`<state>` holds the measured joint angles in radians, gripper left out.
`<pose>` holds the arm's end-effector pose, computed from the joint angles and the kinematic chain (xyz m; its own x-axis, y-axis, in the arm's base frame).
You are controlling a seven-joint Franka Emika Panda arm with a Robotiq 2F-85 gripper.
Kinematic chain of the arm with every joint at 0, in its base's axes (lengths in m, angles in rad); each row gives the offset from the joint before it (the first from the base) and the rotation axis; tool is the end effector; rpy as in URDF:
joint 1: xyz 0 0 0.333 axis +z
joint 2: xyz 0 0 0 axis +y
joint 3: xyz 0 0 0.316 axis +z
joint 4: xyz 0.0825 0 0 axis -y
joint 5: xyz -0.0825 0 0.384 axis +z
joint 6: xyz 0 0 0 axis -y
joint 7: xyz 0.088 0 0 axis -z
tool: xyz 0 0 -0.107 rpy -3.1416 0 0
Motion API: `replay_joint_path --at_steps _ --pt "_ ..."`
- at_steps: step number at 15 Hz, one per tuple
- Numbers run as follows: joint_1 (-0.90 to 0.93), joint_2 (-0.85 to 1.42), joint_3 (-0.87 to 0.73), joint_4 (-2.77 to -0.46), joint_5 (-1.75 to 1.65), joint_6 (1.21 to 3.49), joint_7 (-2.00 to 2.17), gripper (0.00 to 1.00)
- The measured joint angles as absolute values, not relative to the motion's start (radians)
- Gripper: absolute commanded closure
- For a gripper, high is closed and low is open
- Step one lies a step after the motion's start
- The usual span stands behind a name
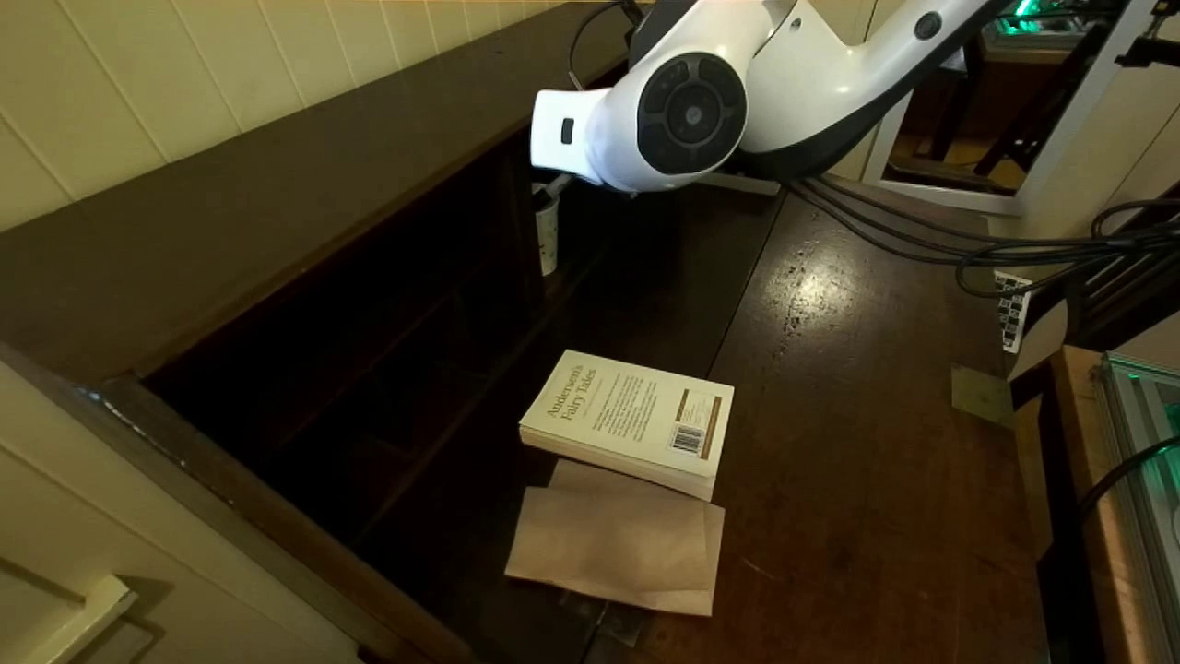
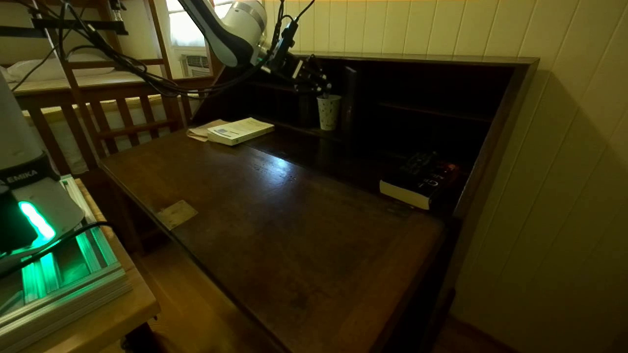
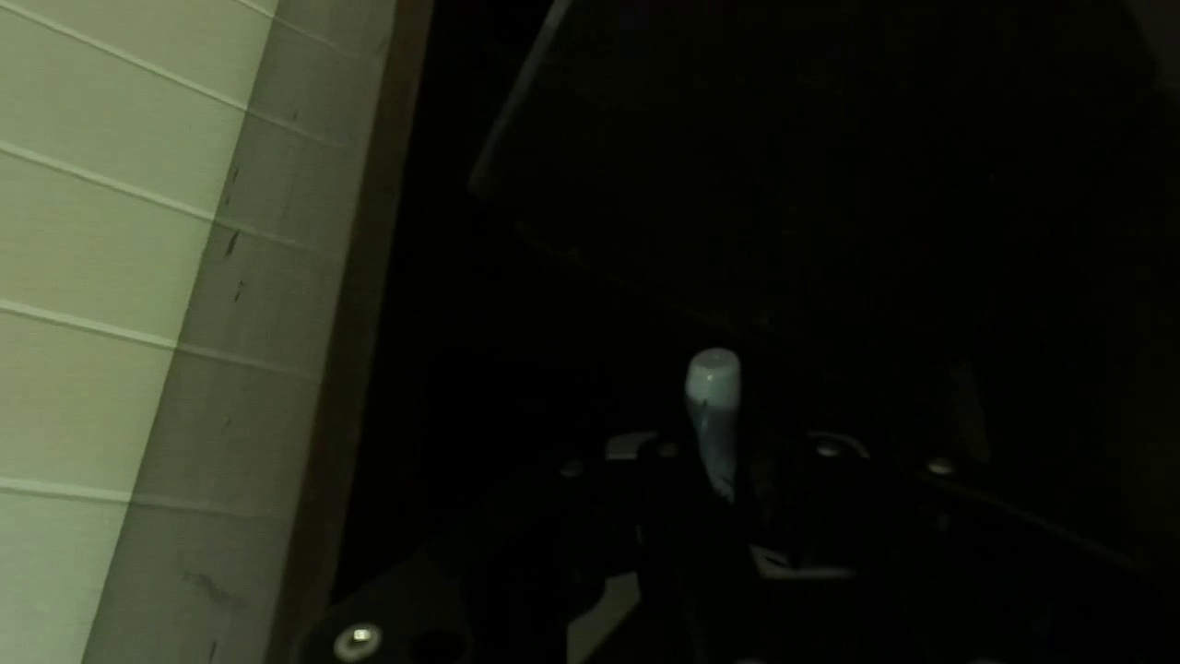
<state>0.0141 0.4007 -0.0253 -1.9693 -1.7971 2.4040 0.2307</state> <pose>0.6236 -0.0130 0.2761 0.5073 0.7445 -0.4340 0.6005 0.0559 0.7977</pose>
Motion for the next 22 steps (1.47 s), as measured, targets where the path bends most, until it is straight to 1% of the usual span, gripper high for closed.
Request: replay_joint_path --at_steps 18,19,20,21,22 --pt "0.003 0.464 -0.025 -1.905 -1.830 2.448 0.158 0.95" --pt "0.003 0.466 -0.025 -1.904 -1.830 2.449 0.154 0.91" --pt "0.003 0.466 -0.025 -1.903 -1.830 2.451 0.153 0.83" --pt "0.003 0.466 -0.025 -1.903 -1.831 2.453 0.153 0.79" --pt "0.003 0.466 -0.025 -1.903 -1.831 2.454 0.153 0.73"
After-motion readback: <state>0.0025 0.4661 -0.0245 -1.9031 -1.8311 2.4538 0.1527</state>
